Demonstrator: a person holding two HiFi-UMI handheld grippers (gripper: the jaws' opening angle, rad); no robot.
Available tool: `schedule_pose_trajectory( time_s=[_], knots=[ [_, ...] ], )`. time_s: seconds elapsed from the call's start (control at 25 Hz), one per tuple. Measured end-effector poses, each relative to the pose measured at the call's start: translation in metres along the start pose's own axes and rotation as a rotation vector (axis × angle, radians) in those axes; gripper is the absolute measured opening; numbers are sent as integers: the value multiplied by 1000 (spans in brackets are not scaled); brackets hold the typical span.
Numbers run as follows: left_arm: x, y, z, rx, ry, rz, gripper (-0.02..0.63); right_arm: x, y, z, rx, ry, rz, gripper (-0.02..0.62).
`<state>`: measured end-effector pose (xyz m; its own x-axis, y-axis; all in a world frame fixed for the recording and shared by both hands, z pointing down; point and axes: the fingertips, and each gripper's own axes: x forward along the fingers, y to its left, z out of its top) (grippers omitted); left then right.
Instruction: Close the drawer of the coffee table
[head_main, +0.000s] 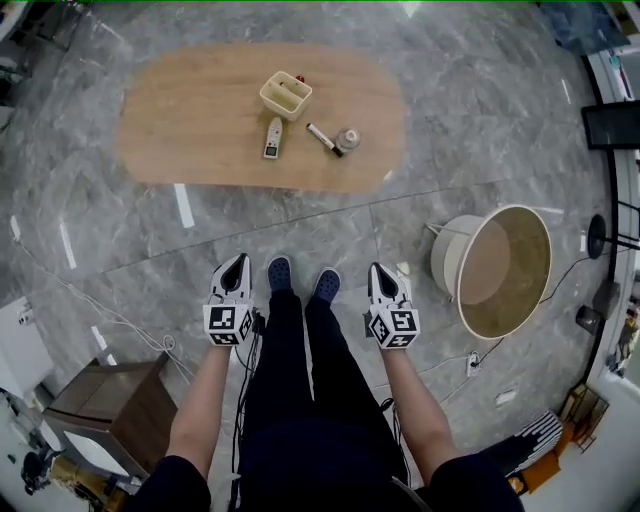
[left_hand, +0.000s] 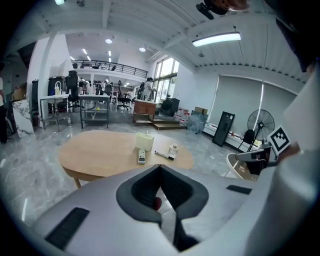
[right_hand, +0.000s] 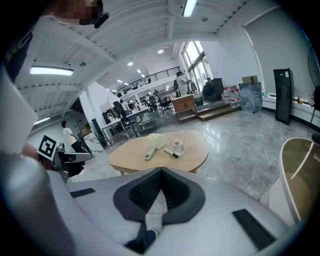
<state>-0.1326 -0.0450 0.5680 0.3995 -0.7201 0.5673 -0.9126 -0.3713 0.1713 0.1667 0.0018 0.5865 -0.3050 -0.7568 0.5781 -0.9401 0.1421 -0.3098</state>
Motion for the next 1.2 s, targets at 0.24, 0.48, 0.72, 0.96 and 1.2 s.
schedule_pose_trajectory(
  time_s=[0.24, 0.48, 0.72, 0.96, 1.2],
  knots=[
    [-32, -8, 60, -19, -92, 27, 25, -25, 19, 44, -9, -40, 25, 25],
    [-84, -31, 84, 3, -75, -1, 25, -72, 42, 71, -10, -38, 47, 25],
    [-110, -45, 116, 8, -113, -5, 25, -90, 46, 113, -11, -91, 56, 25],
    [-128, -44, 142, 2, -151, 8, 25, -113, 59, 149, -39, -128, 62, 25],
    [-143, -43, 170, 7, -200, 21, 25, -134, 63, 174, -56, -149, 56, 25]
  ],
)
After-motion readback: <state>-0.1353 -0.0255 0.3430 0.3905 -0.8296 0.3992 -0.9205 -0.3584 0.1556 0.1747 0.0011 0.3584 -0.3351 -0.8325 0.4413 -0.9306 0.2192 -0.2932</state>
